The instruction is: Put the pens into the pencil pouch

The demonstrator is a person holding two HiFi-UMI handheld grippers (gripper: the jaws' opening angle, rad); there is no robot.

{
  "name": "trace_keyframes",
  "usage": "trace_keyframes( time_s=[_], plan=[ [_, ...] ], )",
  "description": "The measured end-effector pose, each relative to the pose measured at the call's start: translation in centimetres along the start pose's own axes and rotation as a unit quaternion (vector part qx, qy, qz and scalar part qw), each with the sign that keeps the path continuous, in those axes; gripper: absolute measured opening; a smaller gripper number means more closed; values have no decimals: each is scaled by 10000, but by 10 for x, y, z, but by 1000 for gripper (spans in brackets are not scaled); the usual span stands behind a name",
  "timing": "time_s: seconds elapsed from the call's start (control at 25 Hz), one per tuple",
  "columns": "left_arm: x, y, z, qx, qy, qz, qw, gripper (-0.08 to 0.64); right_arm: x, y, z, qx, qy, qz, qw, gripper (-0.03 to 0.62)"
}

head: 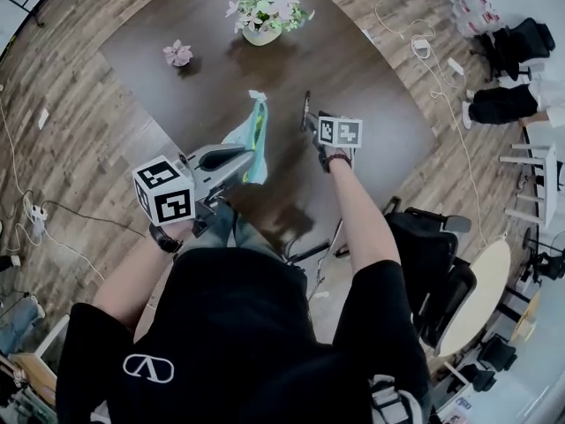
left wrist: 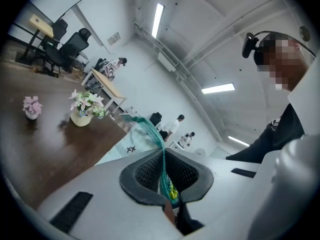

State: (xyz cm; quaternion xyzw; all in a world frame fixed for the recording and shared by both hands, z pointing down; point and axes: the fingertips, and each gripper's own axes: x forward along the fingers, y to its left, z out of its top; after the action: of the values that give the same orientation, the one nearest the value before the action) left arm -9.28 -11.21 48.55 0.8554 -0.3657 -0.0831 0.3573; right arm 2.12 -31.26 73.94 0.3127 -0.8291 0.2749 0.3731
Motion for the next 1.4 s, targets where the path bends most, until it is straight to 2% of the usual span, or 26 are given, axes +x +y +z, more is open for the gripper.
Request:
trace_keyframes(
  time_s=[0.2,0.4,0.44,0.48,0.56,0.76,0.92,1.04,1.12,1.24,1.4],
  plan=[
    [-11,18,-10,-255,-69,210,9994,14,65,-16,-4,181,1080,-105,9939,160],
    [-17,29,-18,-376,-117,267,9989,14,94,-30,-19,323,1927,-446,9797,157],
    [-19,31,-19,-394,-124,274,9988,14,94,-32,-20,259,2038,-549,9771,117],
    [-20,33,-19,-407,-128,281,9987,14,94,-34,-20,178,2129,-629,9749,85],
    [-21,35,-18,-418,-125,286,9986,14,94,-34,-19,114,2213,-688,9727,72],
    [-20,33,-20,-469,-104,322,9983,14,92,-36,-22,37,1982,-642,9780,43],
    [-21,29,-18,-466,-79,324,9984,14,70,-28,-15,66,1291,-371,9909,43],
    [-18,27,-16,-447,-42,240,9987,14,29,-14,12,103,312,-113,9994,43],
    [-14,23,-15,-435,1,175,9989,14,-13,-4,36,75,-441,-10,9990,43],
    [-6,14,-8,-399,37,37,9992,14,-88,14,68,93,-1578,152,9873,43],
    [9,-2,2,-323,98,-189,9992,14,-200,35,94,74,-3035,243,9525,43]
  ],
)
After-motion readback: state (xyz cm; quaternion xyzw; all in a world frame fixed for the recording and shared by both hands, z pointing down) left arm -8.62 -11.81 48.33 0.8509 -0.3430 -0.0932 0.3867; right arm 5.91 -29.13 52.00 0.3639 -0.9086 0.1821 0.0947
